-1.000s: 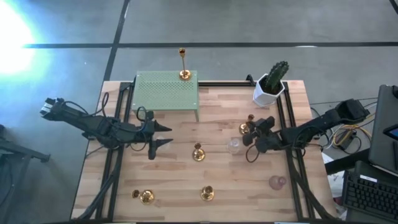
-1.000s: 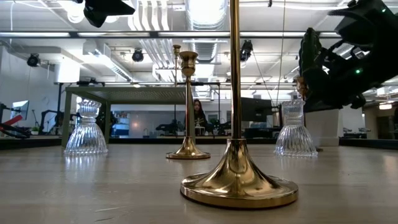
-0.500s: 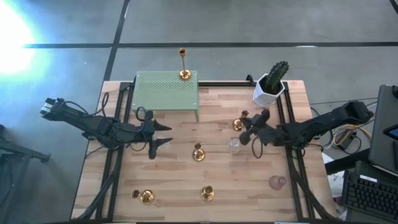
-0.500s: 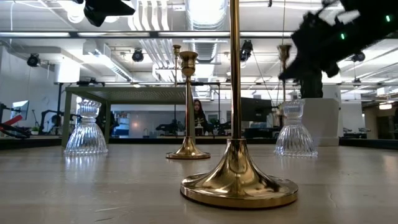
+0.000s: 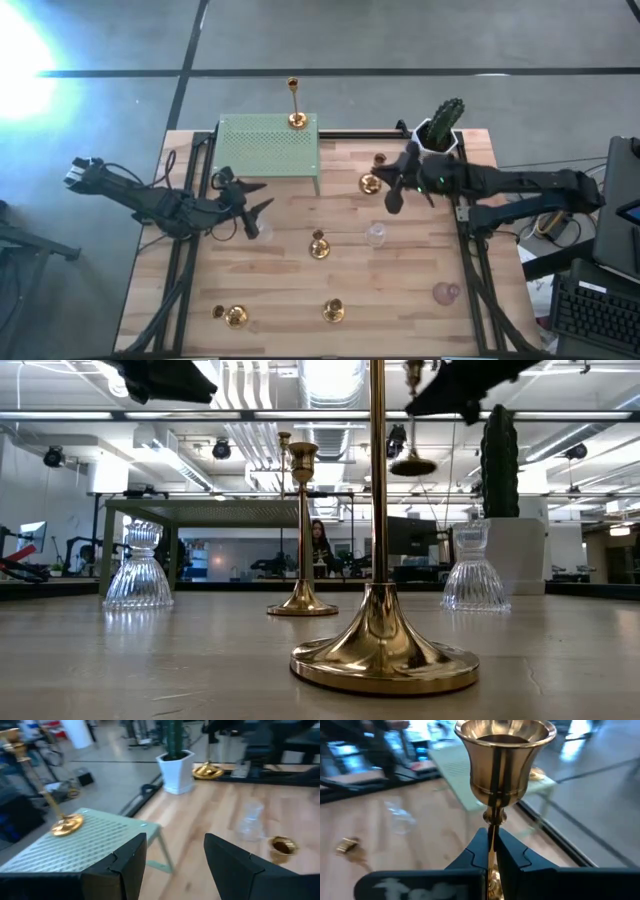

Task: Pick & Place candle stick holders
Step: Put the candle holder on the shelf

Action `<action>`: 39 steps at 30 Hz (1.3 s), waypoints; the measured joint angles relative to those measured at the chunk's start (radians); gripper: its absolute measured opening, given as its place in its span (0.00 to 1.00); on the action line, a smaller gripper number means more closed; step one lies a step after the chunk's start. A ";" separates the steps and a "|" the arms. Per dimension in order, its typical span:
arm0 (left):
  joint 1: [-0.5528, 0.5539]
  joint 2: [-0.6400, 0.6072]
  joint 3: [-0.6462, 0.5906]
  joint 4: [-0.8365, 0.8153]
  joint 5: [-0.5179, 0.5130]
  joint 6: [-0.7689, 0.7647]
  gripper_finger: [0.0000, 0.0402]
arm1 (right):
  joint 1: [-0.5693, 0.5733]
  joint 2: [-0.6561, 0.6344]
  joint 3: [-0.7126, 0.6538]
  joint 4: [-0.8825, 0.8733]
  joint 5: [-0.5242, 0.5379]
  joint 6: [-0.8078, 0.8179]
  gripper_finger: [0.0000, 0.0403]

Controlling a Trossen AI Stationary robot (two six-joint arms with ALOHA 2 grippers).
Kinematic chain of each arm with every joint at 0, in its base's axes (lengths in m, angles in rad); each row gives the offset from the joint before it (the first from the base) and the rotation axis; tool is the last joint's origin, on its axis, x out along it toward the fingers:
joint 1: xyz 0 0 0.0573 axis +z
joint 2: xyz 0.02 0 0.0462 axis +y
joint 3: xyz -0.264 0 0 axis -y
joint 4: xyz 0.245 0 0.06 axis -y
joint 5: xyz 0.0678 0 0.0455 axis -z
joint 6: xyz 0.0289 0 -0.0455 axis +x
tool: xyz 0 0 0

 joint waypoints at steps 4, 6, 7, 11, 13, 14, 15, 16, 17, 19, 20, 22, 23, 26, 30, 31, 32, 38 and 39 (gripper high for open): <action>0.000 -0.061 -0.089 0.126 -0.025 0.038 0.51 | -0.098 0.108 0.102 0.028 -0.205 -0.062 0.02; 0.000 -0.103 -0.140 0.221 -0.025 0.078 0.51 | -0.128 0.171 0.165 0.030 -0.273 -0.101 0.02; 0.000 -0.127 -0.167 0.272 -0.023 0.102 0.51 | -0.140 0.201 0.197 0.030 -0.302 -0.120 0.02; 0.006 -0.228 -0.276 0.490 0.032 0.201 0.51 | -0.176 0.326 0.315 0.030 -0.422 -0.171 0.02; 0.017 -0.271 -0.314 0.551 0.114 0.221 0.51 | -0.184 0.380 0.367 0.030 -0.492 -0.175 0.02; 0.025 -0.291 -0.324 0.553 0.157 0.220 0.51 | -0.184 0.404 0.393 0.030 -0.524 -0.176 0.02; 0.034 -0.307 -0.330 0.547 0.195 0.214 0.51 | -0.183 0.426 0.416 0.030 -0.554 -0.179 0.02; 0.044 -0.320 -0.331 0.537 0.228 0.203 0.51 | -0.182 0.448 0.439 0.029 -0.582 -0.182 0.02; 0.055 -0.327 -0.331 0.528 0.251 0.193 0.51 | -0.176 0.470 0.462 0.029 -0.610 -0.182 0.02; 0.077 -0.329 -0.321 0.503 0.282 0.174 0.51 | -0.163 0.512 0.506 0.027 -0.653 -0.183 0.02; 0.089 -0.324 -0.312 0.495 0.297 0.168 0.51 | -0.154 0.530 0.527 0.017 -0.664 -0.187 0.02; 0.114 -0.306 -0.293 0.481 0.327 0.161 0.51 | -0.131 0.563 0.568 0.003 -0.667 -0.203 0.03; 0.126 -0.293 -0.283 0.477 0.346 0.159 0.51 | -0.121 0.577 0.585 -0.003 -0.667 -0.208 0.03; 0.167 -0.238 -0.249 0.476 0.421 0.147 0.51 | -0.094 0.614 0.631 -0.002 -0.670 -0.229 0.03; 0.227 -0.137 -0.197 0.470 0.550 0.123 0.51 | -0.080 0.656 0.677 -0.003 -0.672 -0.235 0.03; 0.241 -0.110 -0.184 0.470 0.578 0.117 0.51 | -0.079 0.663 0.683 -0.003 -0.675 -0.235 0.03; 0.254 -0.082 -0.171 0.470 0.600 0.115 0.51 | -0.079 0.668 0.688 -0.004 -0.676 -0.235 0.03; 0.305 0.060 -0.080 0.472 0.670 0.131 0.51 | -0.070 0.674 0.691 -0.007 -0.694 -0.231 0.03; 0.312 0.079 -0.067 0.472 0.687 0.137 0.51 | -0.069 0.672 0.691 -0.009 -0.694 -0.231 0.03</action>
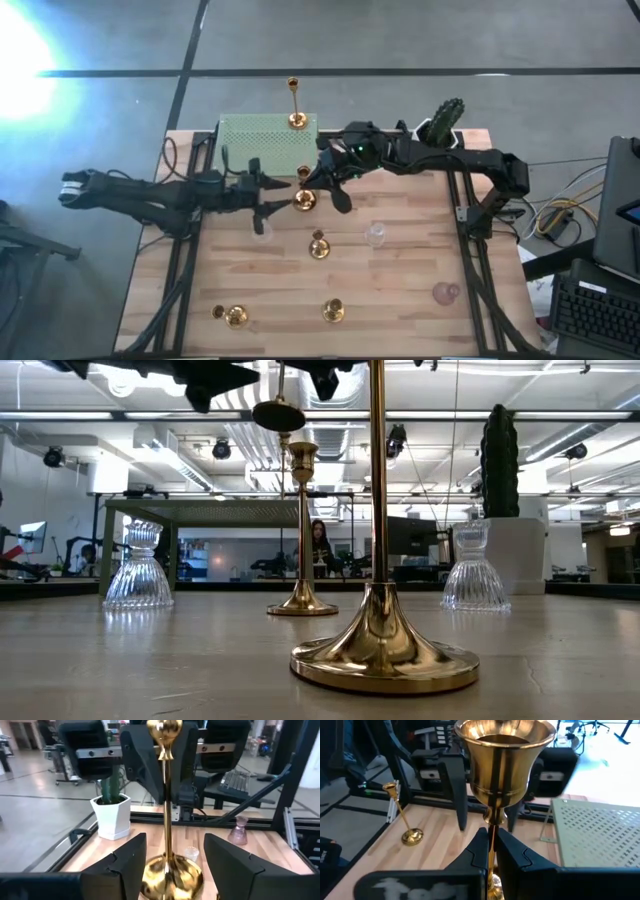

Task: Pick & Place candle stick holders
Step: Put the candle holder on the shelf

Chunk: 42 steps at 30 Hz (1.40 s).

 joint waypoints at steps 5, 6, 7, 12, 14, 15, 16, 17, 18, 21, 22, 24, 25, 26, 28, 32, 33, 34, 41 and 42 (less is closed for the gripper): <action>0.036 0.080 0.070 0.009 0.030 0.023 0.51 | 0.004 -0.003 0.000 -0.010 -0.007 0.000 0.03; 0.045 0.095 0.082 0.009 0.037 0.026 0.51 | 0.005 -0.003 0.000 -0.013 -0.007 -0.001 0.03; 0.054 0.110 0.093 0.009 0.052 0.029 0.51 | 0.005 -0.003 -0.001 -0.015 -0.007 -0.003 0.03; 0.082 0.174 0.142 0.008 0.128 0.021 0.51 | 0.009 -0.005 -0.002 -0.015 -0.010 -0.004 0.03; 0.083 0.189 0.151 0.007 0.126 0.020 0.48 | 0.009 -0.008 -0.002 -0.021 -0.009 -0.004 0.03; 0.083 0.193 0.154 0.007 0.125 0.021 0.46 | 0.008 -0.010 -0.002 -0.023 -0.009 -0.008 0.03; 0.083 0.194 0.155 0.006 0.125 0.023 0.42 | 0.008 -0.012 -0.002 -0.030 -0.009 -0.013 0.03; 0.083 0.194 0.155 0.006 0.125 0.024 0.38 | 0.008 -0.014 -0.002 -0.038 -0.008 -0.018 0.03; 0.083 0.193 0.156 0.007 0.127 0.025 0.32 | 0.008 -0.014 -0.002 -0.041 -0.007 -0.019 0.03; 0.082 0.185 0.150 0.001 0.130 0.028 0.11 | 0.008 -0.014 -0.002 -0.041 -0.004 -0.026 0.03; 0.082 0.181 0.149 0.000 0.131 0.026 0.06 | 0.008 -0.014 -0.002 -0.040 -0.002 -0.030 0.03; 0.082 0.176 0.149 0.000 0.128 0.024 0.05 | 0.008 -0.015 -0.002 -0.035 -0.002 -0.030 0.03; 0.082 0.174 0.149 0.000 0.128 0.024 0.05 | 0.008 -0.015 -0.002 -0.035 0.001 -0.026 0.03; 0.082 0.172 0.149 -0.002 0.128 0.024 0.05 | 0.008 -0.015 -0.002 -0.035 0.004 -0.018 0.03; 0.082 0.165 0.149 -0.011 0.121 0.025 0.05 | 0.008 -0.016 -0.002 -0.037 0.008 0.004 0.05; 0.082 0.136 0.148 -0.058 0.092 0.039 0.05 | 0.003 -0.044 -0.004 -0.137 0.014 0.011 0.12; 0.083 0.125 0.148 -0.055 0.083 0.039 0.05 | 0.002 -0.055 -0.004 -0.154 0.029 0.003 0.15; 0.083 0.115 0.150 -0.056 0.081 0.039 0.05 | 0.003 -0.063 -0.003 -0.171 0.047 -0.012 0.17; 0.082 0.031 0.149 -0.128 0.032 0.037 0.05 | -0.006 -0.120 -0.003 -0.376 0.115 -0.025 0.29; 0.082 0.016 0.149 -0.147 0.011 0.037 0.05 | -0.007 -0.127 -0.003 -0.404 0.117 -0.026 0.30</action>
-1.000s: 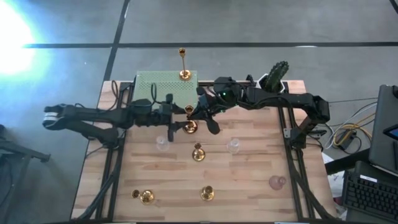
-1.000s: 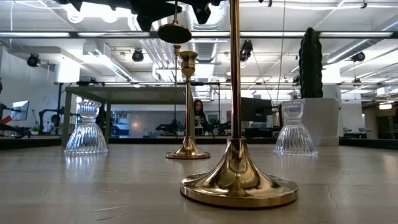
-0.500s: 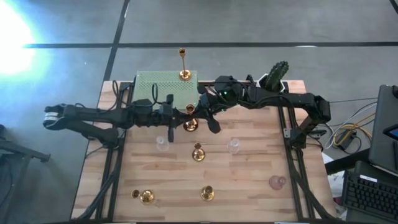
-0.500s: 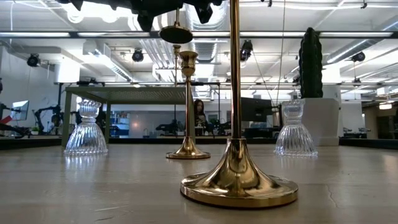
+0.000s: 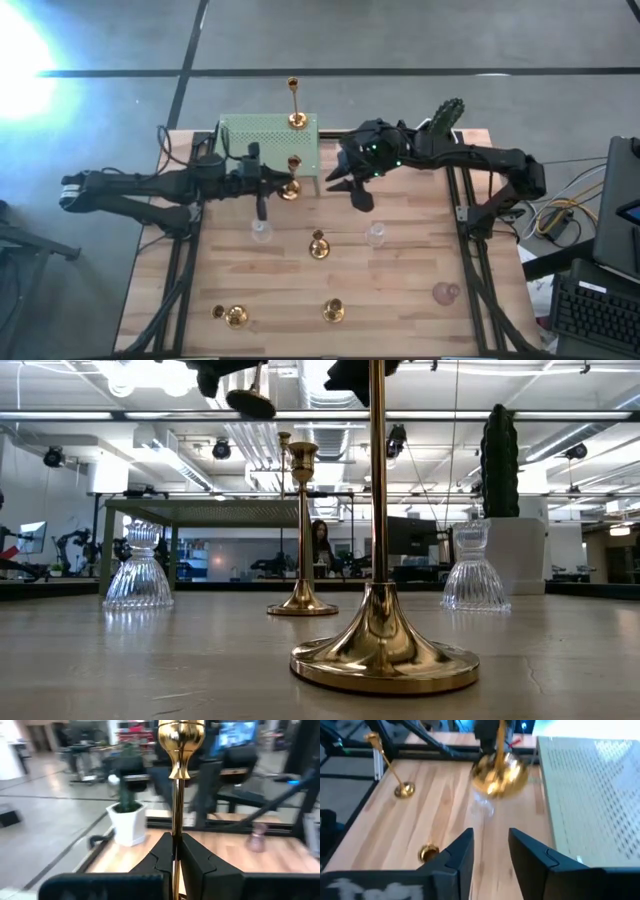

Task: Pick & Place candle stick holders
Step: Put the candle holder on the shelf

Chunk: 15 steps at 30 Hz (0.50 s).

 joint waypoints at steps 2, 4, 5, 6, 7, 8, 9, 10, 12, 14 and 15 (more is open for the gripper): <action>0.000 -0.020 0.000 -0.042 -0.049 0.002 0.05 | 0.001 -0.009 0.000 -0.055 0.017 0.000 0.32; 0.000 -0.037 -0.001 -0.082 -0.105 0.013 0.05 | 0.002 -0.014 -0.004 -0.100 0.036 0.000 0.32; 0.000 -0.046 -0.001 -0.093 -0.134 0.019 0.05 | 0.002 -0.019 -0.007 -0.117 0.050 0.002 0.32; 0.000 -0.055 -0.001 -0.105 -0.163 0.025 0.05 | 0.002 -0.025 -0.013 -0.131 0.069 0.010 0.32; 0.000 -0.061 -0.005 -0.107 -0.189 0.029 0.05 | 0.002 -0.032 -0.023 -0.136 0.085 0.019 0.32; 0.000 -0.069 -0.012 -0.103 -0.212 0.038 0.05 | 0.002 -0.042 -0.036 -0.133 0.100 0.027 0.32; 0.001 -0.074 -0.021 -0.103 -0.233 0.048 0.05 | 0.001 -0.057 -0.055 -0.127 0.104 0.032 0.31; 0.001 -0.078 -0.032 -0.103 -0.256 0.055 0.05 | 0.001 -0.071 -0.077 -0.121 0.108 0.040 0.30; 0.001 -0.093 -0.066 -0.080 -0.296 0.068 0.05 | 0.002 -0.112 -0.139 -0.076 0.130 0.066 0.28; 0.006 -0.114 -0.115 -0.009 -0.315 0.080 0.05 | 0.002 -0.169 -0.221 -0.012 0.165 0.098 0.26; 0.011 -0.128 -0.143 0.042 -0.315 0.085 0.05 | 0.002 -0.202 -0.266 0.030 0.181 0.115 0.25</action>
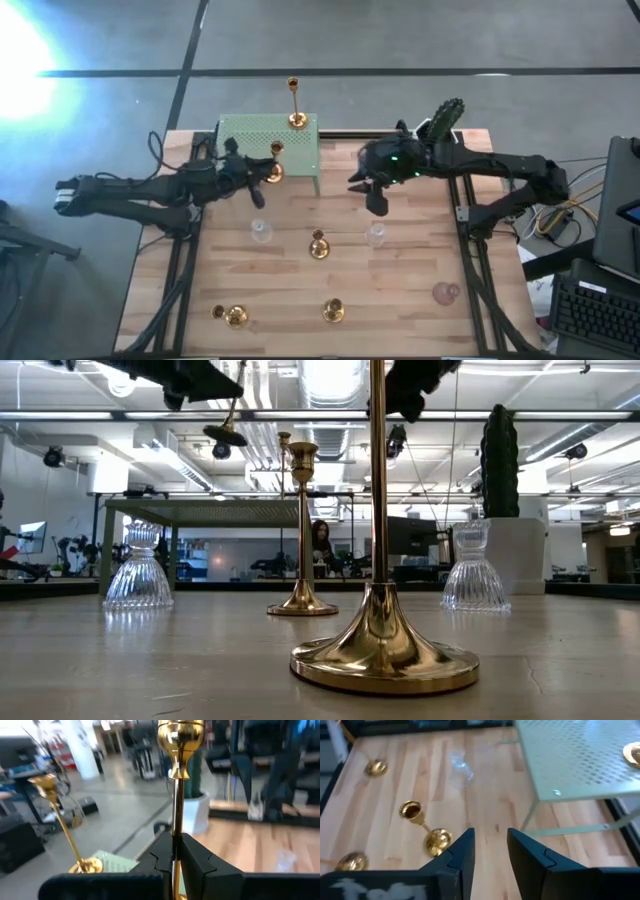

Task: Pick & Place candle stick holders
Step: Put the candle holder on the shelf

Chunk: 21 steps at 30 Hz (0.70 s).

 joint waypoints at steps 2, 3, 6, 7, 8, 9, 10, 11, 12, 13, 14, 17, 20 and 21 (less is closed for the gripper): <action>0.014 -0.027 -0.062 0.095 0.000 0.012 0.05 | -0.001 -0.073 -0.094 0.095 0.027 0.039 0.23; 0.023 -0.038 -0.089 0.143 0.000 0.017 0.05 | -0.002 -0.111 -0.142 0.144 0.039 0.058 0.22; 0.063 -0.069 -0.158 0.242 0.010 0.021 0.05 | -0.001 -0.218 -0.273 0.280 0.072 0.110 0.20; 0.080 -0.075 -0.172 0.263 0.014 0.020 0.05 | 0.000 -0.252 -0.312 0.309 0.075 0.125 0.19; 0.099 -0.081 -0.184 0.269 0.016 0.014 0.05 | 0.000 -0.283 -0.345 0.338 0.075 0.142 0.18; 0.117 -0.083 -0.191 0.268 0.020 0.010 0.05 | -0.001 -0.313 -0.377 0.363 0.076 0.157 0.17; 0.138 -0.081 -0.196 0.268 0.031 0.005 0.05 | -0.001 -0.341 -0.408 0.380 0.078 0.168 0.17; 0.159 -0.079 -0.200 0.269 0.047 -0.003 0.05 | -0.001 -0.367 -0.436 0.392 0.081 0.177 0.16; 0.180 -0.077 -0.203 0.268 0.063 -0.009 0.05 | -0.001 -0.391 -0.462 0.400 0.088 0.186 0.16; 0.201 -0.072 -0.203 0.268 0.083 -0.014 0.05 | -0.001 -0.414 -0.487 0.404 0.102 0.201 0.15; 0.223 -0.068 -0.202 0.272 0.107 -0.021 0.05 | -0.001 -0.434 -0.510 0.402 0.115 0.215 0.15; 0.292 -0.052 -0.202 0.285 0.173 -0.044 0.05 | -0.001 -0.486 -0.573 0.411 0.152 0.234 0.14; 0.353 -0.037 -0.202 0.304 0.237 -0.078 0.05 | -0.001 -0.524 -0.628 0.457 0.157 0.234 0.14; 0.370 -0.030 -0.200 0.305 0.257 -0.088 0.05 | -0.001 -0.535 -0.643 0.472 0.157 0.234 0.14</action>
